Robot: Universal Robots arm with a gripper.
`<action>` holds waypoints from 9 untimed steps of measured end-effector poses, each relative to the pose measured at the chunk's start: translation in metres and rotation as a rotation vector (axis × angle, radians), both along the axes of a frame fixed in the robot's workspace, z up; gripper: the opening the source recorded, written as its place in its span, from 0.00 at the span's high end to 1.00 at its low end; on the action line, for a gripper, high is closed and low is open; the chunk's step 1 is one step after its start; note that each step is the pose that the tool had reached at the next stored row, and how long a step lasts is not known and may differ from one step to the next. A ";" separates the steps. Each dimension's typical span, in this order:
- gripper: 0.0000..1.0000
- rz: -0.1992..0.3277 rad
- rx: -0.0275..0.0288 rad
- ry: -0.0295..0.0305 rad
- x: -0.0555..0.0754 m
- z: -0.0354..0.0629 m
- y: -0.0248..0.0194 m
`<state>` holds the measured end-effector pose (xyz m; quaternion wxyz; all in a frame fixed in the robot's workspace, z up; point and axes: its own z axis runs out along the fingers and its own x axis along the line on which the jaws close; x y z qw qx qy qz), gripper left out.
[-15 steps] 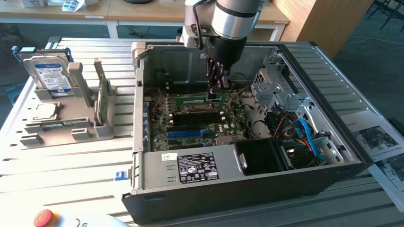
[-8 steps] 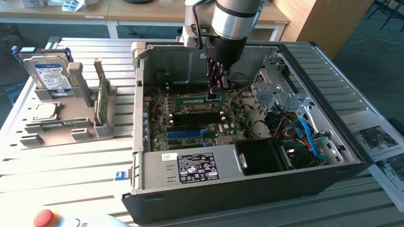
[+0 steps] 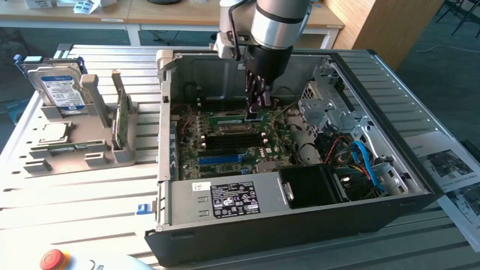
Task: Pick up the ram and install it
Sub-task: 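Insert the ram into the slot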
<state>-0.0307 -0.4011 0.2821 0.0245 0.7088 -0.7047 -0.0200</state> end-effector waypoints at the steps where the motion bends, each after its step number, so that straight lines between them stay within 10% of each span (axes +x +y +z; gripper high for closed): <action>1: 0.88 0.000 0.0000 0.0000 0.000 -0.0006 0.0000; 9: 0.88 0.000 0.0000 0.0000 0.000 -0.0059 0.0000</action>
